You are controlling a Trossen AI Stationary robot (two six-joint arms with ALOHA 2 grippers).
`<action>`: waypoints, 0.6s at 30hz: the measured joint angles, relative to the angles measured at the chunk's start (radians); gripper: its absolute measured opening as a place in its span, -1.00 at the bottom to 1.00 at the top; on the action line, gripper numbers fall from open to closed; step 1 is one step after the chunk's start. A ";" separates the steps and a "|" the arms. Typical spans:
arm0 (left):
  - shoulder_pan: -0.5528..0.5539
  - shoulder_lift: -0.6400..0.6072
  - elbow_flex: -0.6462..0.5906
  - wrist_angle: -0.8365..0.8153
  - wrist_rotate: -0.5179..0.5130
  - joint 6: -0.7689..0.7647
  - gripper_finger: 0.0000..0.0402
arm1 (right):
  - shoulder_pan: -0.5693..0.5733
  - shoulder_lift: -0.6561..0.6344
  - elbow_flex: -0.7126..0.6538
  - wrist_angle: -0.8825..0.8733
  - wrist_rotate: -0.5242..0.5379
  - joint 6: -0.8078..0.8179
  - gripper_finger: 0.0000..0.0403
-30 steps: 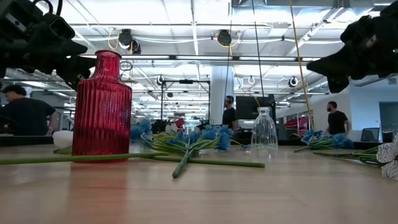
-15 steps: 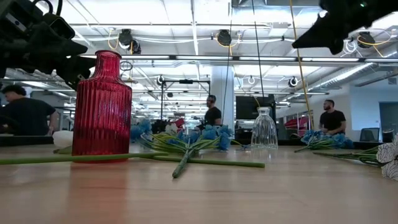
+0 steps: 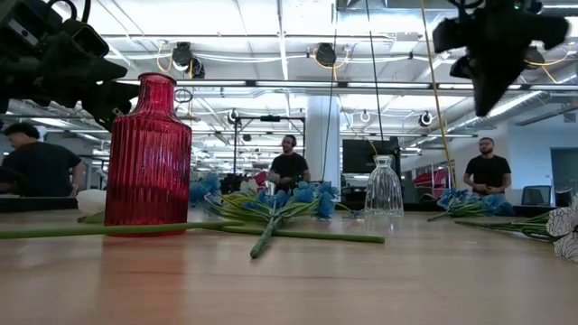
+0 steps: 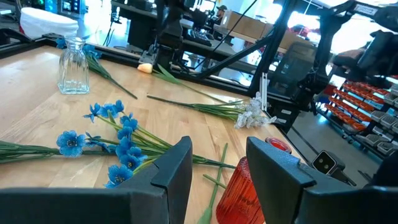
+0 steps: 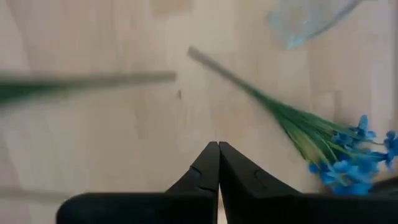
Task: Sort flowers into vase by color
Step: Put the bottom white flower into the red vase
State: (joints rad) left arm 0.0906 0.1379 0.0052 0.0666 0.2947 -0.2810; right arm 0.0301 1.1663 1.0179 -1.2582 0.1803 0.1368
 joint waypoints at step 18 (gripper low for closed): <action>0.000 0.000 0.000 0.000 0.000 0.000 -0.22 | 0.276 0.251 0.000 0.147 -0.138 -0.588 -0.87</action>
State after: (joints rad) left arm 0.0906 0.1379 0.0055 0.0662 0.2947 -0.2810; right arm 0.3064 1.4173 1.0180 -1.1112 0.0420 -0.4512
